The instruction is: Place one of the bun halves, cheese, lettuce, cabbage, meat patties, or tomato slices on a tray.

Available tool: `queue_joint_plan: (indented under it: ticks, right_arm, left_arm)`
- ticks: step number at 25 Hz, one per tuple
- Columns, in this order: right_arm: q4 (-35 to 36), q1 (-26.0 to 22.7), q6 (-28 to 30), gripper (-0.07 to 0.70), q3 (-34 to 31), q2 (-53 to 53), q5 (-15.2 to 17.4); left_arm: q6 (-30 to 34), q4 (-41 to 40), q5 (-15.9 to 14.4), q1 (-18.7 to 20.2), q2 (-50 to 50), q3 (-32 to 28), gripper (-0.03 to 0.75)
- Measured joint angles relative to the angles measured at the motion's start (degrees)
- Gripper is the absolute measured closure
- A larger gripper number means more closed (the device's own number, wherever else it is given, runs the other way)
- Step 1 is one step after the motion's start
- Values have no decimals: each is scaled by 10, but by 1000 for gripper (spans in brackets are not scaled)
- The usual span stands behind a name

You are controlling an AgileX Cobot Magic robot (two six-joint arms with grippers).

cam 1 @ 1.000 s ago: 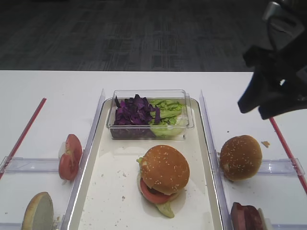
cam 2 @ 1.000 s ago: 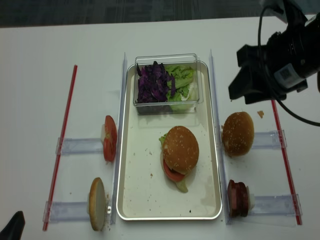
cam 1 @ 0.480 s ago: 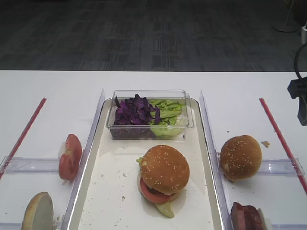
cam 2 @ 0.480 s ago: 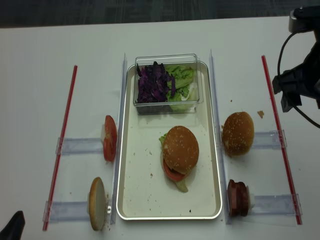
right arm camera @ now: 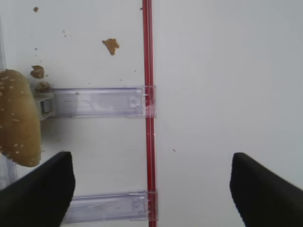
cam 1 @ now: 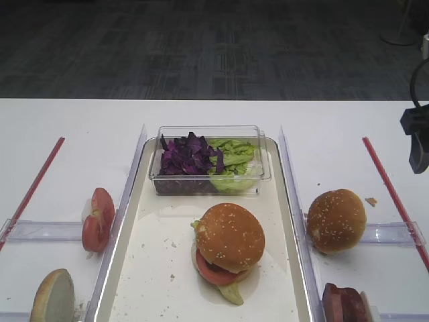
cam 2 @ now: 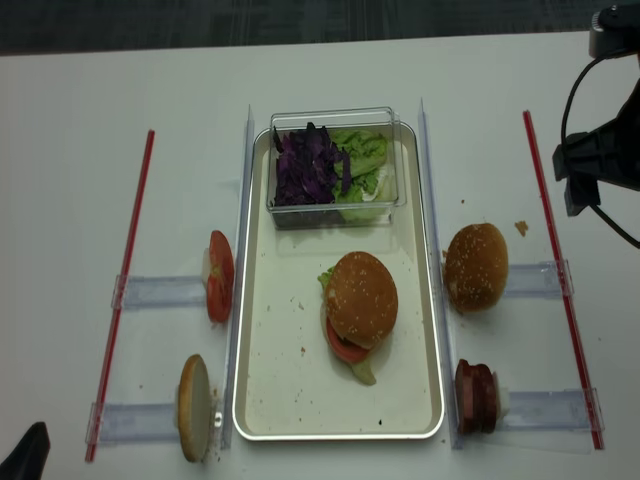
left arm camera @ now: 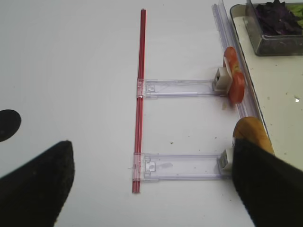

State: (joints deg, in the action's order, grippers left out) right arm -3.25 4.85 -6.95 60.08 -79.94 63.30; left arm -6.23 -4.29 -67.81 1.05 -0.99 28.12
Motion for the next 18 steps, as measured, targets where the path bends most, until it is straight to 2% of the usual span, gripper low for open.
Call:
queue_joint_plan:
  ticks: [6, 13, 18]
  right_arm:
    - [18, -3, 2, -46, 0, 0, -1]
    - [73, -74, 63, -46, 0, 0, 2]
    - [83, -80, 78, -46, 0, 0, 5]
  left_arm:
    - [0, 0, 0, 0, 0, 0, 97]
    - [0, 0, 0, 0, 0, 0, 97]
    - [0, 0, 0, 0, 0, 0, 97]
